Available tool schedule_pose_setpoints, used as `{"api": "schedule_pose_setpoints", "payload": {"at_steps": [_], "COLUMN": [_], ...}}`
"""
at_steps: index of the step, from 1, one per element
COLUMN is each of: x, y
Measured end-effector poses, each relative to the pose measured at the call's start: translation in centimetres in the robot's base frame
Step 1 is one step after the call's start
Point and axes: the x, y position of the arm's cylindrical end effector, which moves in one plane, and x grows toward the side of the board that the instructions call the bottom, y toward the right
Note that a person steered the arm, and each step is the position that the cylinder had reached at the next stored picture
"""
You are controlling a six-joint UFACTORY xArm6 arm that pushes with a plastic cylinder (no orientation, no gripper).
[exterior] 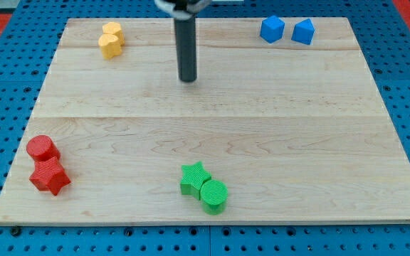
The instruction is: Slide the red star to the bottom right
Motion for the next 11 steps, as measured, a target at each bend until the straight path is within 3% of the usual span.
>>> {"api": "schedule_pose_setpoints", "payload": {"at_steps": [1,4,5,7,9,10,11], "x": [3.9,7.0,9.4,18.2,10.8,10.9,13.5], "y": [-4.4,-26.5,-26.5,-25.3,-10.3,-7.0,-12.2]}}
